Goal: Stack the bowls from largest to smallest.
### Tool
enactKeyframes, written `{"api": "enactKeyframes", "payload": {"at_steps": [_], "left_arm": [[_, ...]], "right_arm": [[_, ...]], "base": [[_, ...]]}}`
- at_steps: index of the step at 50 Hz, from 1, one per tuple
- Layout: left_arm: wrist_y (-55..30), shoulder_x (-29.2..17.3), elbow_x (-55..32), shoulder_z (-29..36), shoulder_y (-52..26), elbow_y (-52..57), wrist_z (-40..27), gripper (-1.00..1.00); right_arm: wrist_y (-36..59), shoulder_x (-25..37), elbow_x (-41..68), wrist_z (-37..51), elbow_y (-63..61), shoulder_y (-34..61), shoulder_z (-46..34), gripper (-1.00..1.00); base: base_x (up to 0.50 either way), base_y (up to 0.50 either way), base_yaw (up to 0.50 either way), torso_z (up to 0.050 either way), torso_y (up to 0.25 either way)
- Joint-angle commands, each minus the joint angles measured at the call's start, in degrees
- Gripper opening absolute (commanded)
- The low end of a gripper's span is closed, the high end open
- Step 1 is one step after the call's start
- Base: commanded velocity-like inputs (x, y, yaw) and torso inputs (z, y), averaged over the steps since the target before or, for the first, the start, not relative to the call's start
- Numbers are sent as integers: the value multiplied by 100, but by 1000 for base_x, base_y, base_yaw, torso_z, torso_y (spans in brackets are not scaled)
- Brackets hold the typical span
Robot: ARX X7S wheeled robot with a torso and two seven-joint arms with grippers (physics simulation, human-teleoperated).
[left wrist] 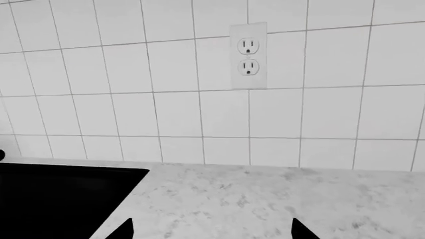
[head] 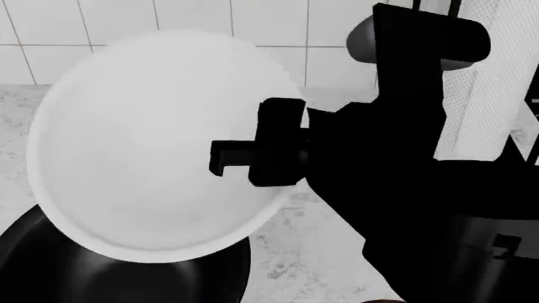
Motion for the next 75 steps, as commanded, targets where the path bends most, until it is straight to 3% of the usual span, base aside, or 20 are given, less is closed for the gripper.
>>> {"api": "enactKeyframes", "payload": {"at_steps": [1, 10, 27, 60, 61, 75], "left_arm": [[32, -64, -112, -282, -29, 1, -13, 100], [14, -106, -295, -356, -35, 6, -135, 100], [114, -162, -538, -328, 34, -67, -306, 100], [308, -352, -1153, -404, 118, -194, -750, 100], [314, -356, -1174, -405, 122, -201, -762, 100], [495, -445, -1296, -297, 204, -287, -916, 100]], "right_arm": [[11, -461, 286, 104, -157, -215, -388, -100], [87, -667, 20, -98, -221, -542, -629, -100], [198, -939, -1924, -1696, 153, -828, -990, -100], [-199, -813, -2554, -2288, 86, -1119, -1642, -100], [-203, -777, -2675, -2357, 11, -1101, -1706, 100], [-272, -731, -2194, -1997, -92, -937, -1625, 100]], "base": [[0, 0, 0, 0, 0], [0, 0, 0, 0, 0], [0, 0, 0, 0, 0], [0, 0, 0, 0, 0], [0, 0, 0, 0, 0], [0, 0, 0, 0, 0]]}}
